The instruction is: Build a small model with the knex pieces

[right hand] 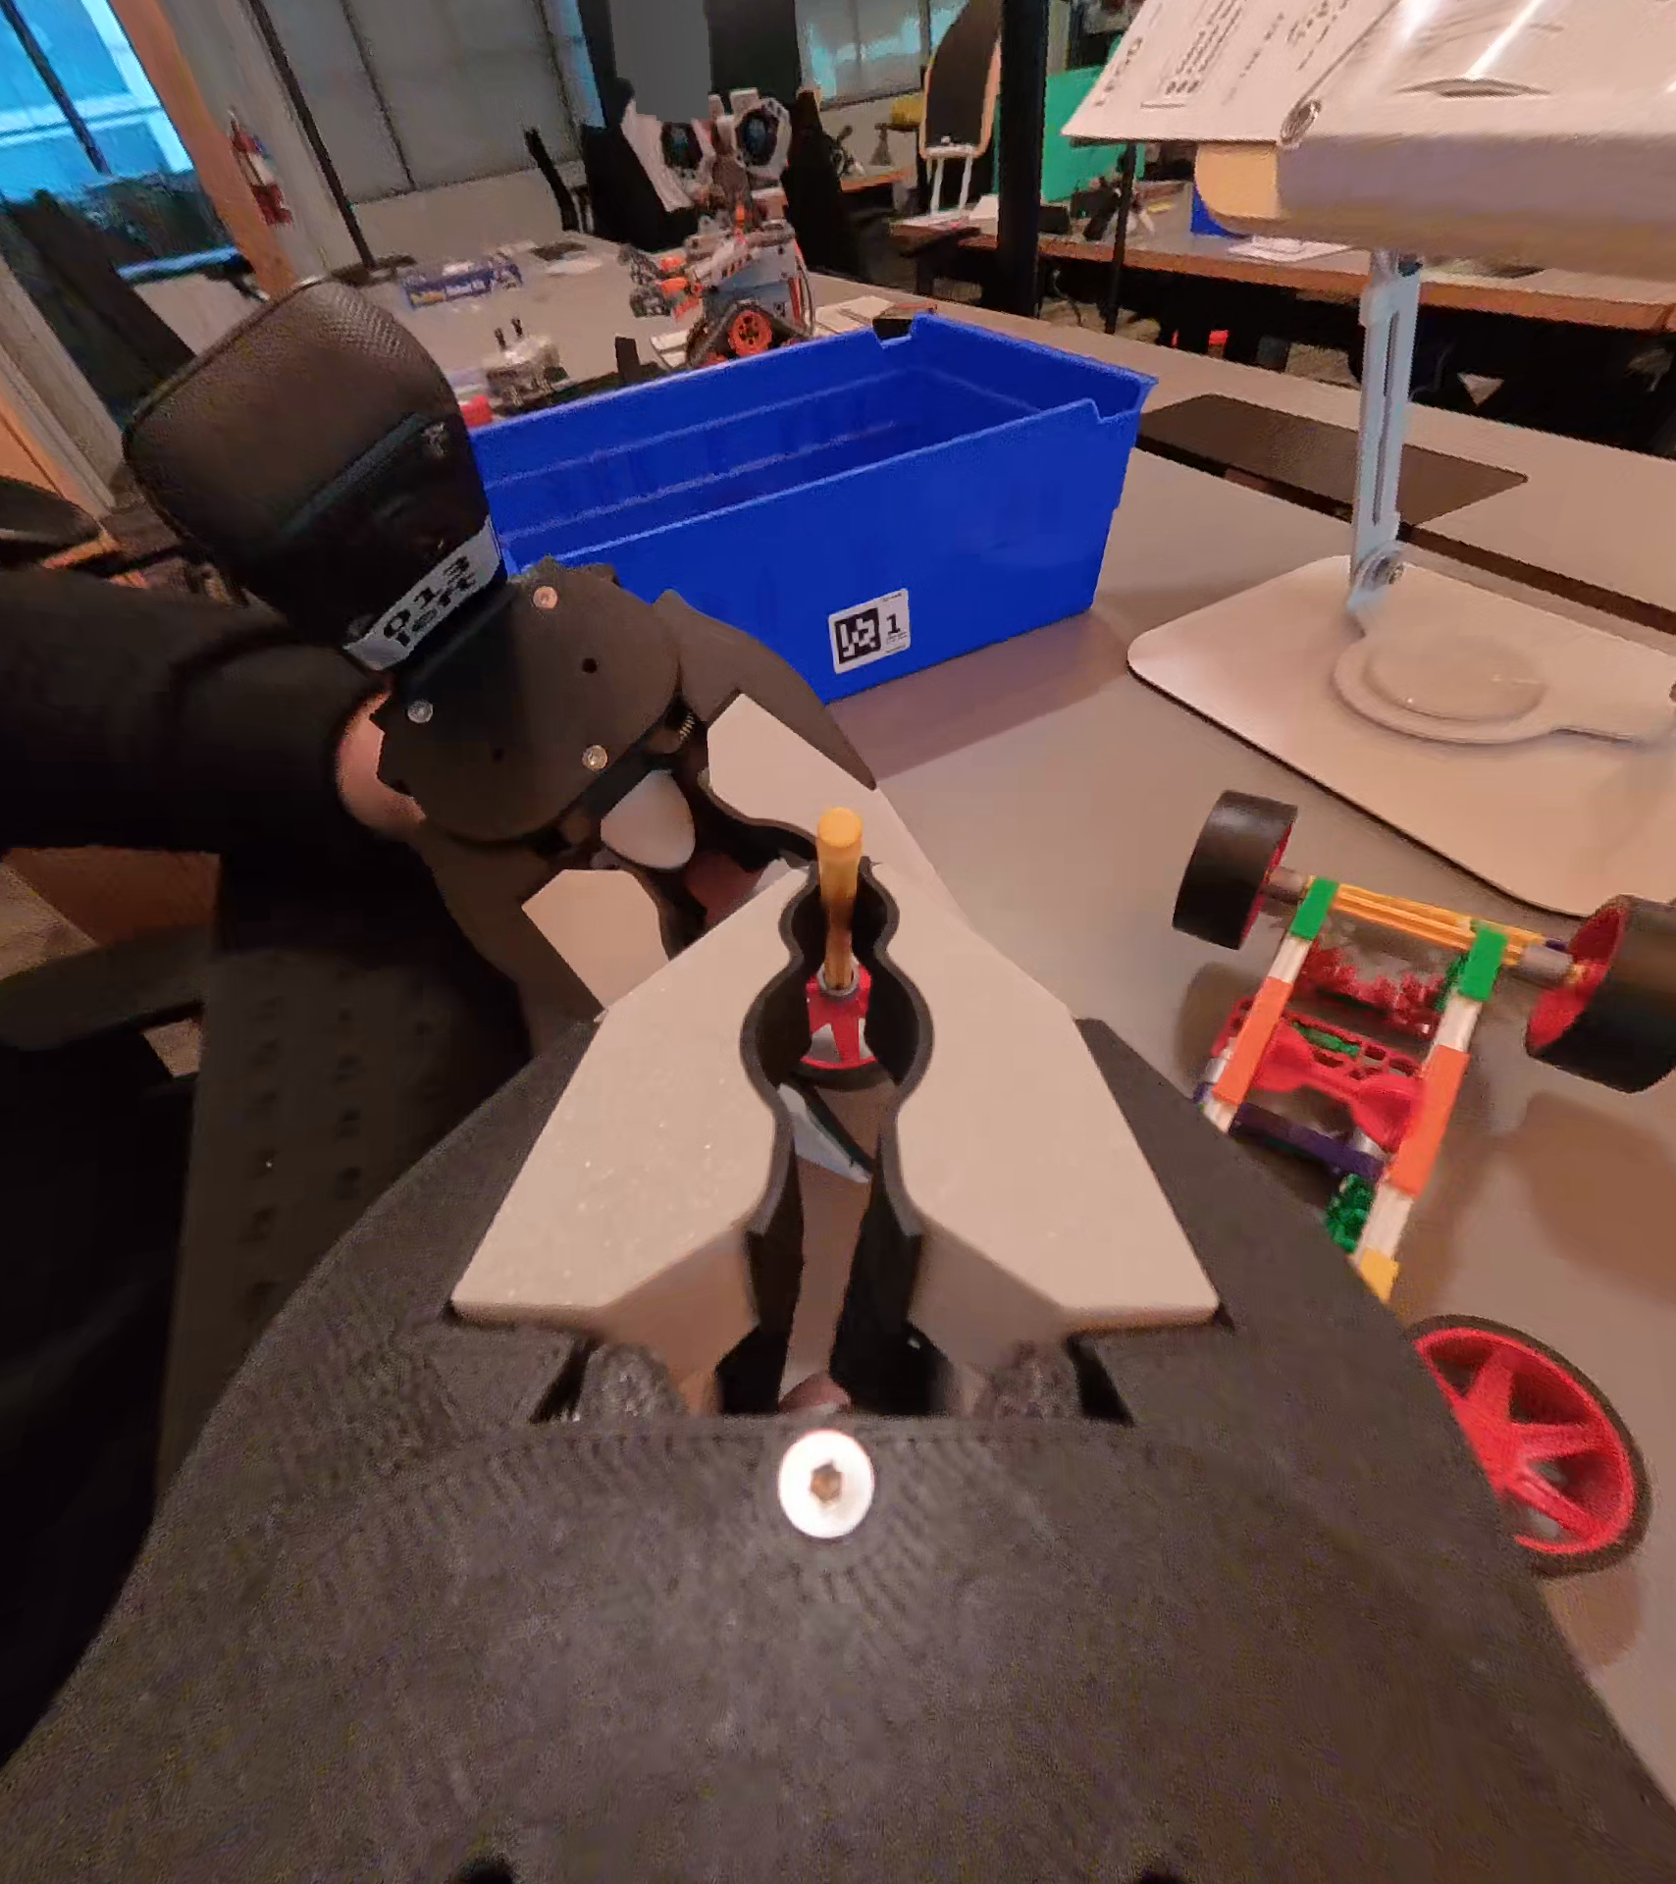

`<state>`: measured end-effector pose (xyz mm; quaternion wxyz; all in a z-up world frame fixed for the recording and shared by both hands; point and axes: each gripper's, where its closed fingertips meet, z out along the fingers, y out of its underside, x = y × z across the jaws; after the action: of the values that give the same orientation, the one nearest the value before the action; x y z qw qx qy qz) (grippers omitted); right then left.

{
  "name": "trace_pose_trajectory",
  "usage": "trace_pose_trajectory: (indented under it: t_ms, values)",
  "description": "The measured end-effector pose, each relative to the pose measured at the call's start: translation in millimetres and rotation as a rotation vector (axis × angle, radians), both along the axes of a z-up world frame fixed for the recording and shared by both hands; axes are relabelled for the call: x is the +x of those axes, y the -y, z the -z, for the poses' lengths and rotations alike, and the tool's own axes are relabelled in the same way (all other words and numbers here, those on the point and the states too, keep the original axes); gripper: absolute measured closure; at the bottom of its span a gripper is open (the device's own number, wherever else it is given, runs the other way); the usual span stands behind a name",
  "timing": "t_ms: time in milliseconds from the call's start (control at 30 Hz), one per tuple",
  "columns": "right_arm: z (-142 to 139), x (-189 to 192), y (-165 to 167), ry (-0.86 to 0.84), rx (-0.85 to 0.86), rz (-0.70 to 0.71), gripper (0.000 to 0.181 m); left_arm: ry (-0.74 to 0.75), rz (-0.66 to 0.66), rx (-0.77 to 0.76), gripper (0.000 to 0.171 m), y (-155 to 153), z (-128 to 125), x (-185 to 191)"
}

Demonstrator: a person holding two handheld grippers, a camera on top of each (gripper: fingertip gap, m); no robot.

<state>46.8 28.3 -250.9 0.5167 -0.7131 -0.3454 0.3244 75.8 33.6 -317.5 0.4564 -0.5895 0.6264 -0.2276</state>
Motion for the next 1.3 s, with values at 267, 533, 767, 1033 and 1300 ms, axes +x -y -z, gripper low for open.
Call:
trace_pose_trajectory:
  t_ms: [267,533,767,1033,1300]
  values:
    - [4.4,-17.7,18.6,0.39,0.439,-0.045,0.179,-0.003,0.061,-0.113,0.124,14.3,6.9,0.7]
    - [-4.7,1.0,-2.7,-0.114,-0.069,0.002,0.18,-0.02,0.012,-0.016,0.124,2.1,0.1,1.0]
    - [-1.2,-18.9,14.2,0.364,0.445,-0.021,0.179,-0.019,0.046,-0.048,0.124,4.5,-0.6,-1.4]
    - [-13.5,-11.0,5.4,0.002,0.111,-0.007,0.18,-0.023,0.045,-0.029,0.124,8.8,-2.4,3.4]
    - [-6.8,-5.9,0.8,0.046,0.119,-0.015,0.18,-0.008,0.027,0.044,0.113,1.2,-8.7,1.9]
